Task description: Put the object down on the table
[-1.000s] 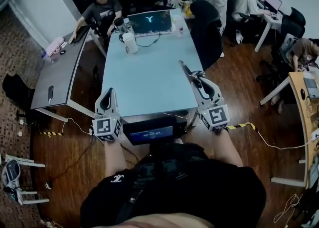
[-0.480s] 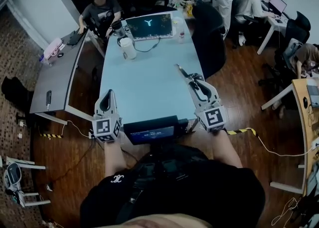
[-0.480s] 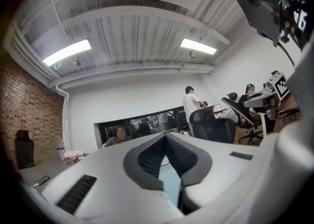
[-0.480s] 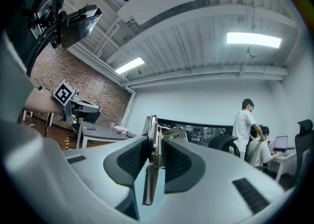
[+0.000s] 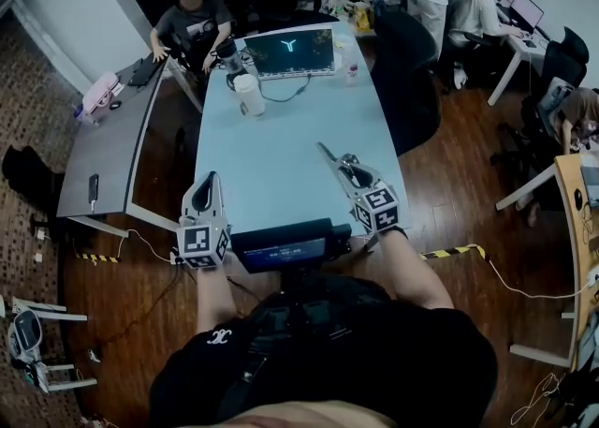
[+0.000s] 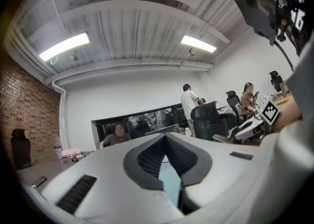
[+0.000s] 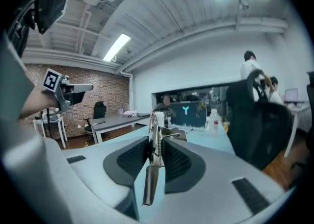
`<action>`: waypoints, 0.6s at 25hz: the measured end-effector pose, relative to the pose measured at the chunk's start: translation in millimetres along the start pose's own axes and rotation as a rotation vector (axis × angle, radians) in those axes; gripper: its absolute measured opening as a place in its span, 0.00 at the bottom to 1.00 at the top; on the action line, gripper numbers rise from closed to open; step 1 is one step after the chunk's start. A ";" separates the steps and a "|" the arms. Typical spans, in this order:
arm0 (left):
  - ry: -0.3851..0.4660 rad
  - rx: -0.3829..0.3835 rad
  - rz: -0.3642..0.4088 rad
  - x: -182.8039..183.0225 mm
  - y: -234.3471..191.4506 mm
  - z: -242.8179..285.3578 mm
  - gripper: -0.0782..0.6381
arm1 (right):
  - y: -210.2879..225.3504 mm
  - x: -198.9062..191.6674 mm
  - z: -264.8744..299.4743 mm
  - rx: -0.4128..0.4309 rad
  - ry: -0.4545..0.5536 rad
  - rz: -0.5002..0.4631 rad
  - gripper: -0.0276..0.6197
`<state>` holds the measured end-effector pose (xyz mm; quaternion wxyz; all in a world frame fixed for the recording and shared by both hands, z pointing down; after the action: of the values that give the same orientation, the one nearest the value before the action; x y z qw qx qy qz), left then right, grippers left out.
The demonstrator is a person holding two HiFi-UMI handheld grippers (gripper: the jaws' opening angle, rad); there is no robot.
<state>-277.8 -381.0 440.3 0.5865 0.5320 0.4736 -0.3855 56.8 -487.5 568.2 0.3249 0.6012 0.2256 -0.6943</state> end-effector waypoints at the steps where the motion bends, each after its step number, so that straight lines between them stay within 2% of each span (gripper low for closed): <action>1: -0.001 0.001 -0.001 -1.9 -3.9 0.3 0.12 | 0.2 -16.8 11.6 -0.002 -0.055 0.052 0.18; 4: -0.007 0.004 -0.003 -6.0 -15.4 0.9 0.12 | -1.3 -64.7 38.0 0.006 -0.207 0.221 0.18; 9: -0.032 0.001 -0.012 -15.0 -27.4 2.6 0.12 | 6.5 -124.9 61.2 0.008 -0.402 0.484 0.18; 12: -0.032 -0.009 -0.015 -12.7 -25.9 3.7 0.12 | 9.4 -151.8 62.6 0.002 -0.504 0.548 0.18; 15: -0.038 -0.014 -0.021 -15.1 -25.9 3.7 0.12 | 11.5 -177.4 59.5 -0.013 -0.595 0.549 0.18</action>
<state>-305.9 -389.0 448.1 0.5951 0.5156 0.4706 -0.3982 35.9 -505.4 753.6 0.5532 0.4096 -0.0427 -0.7241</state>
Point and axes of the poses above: the fingertips, and each gripper's own axes: z forward along the fingers, y to its right, x out of its top, the point moved 6 cm from there along -z, backward along the fingers, and after that the axes turned 3 degrees about y, right-handed, at the moved point
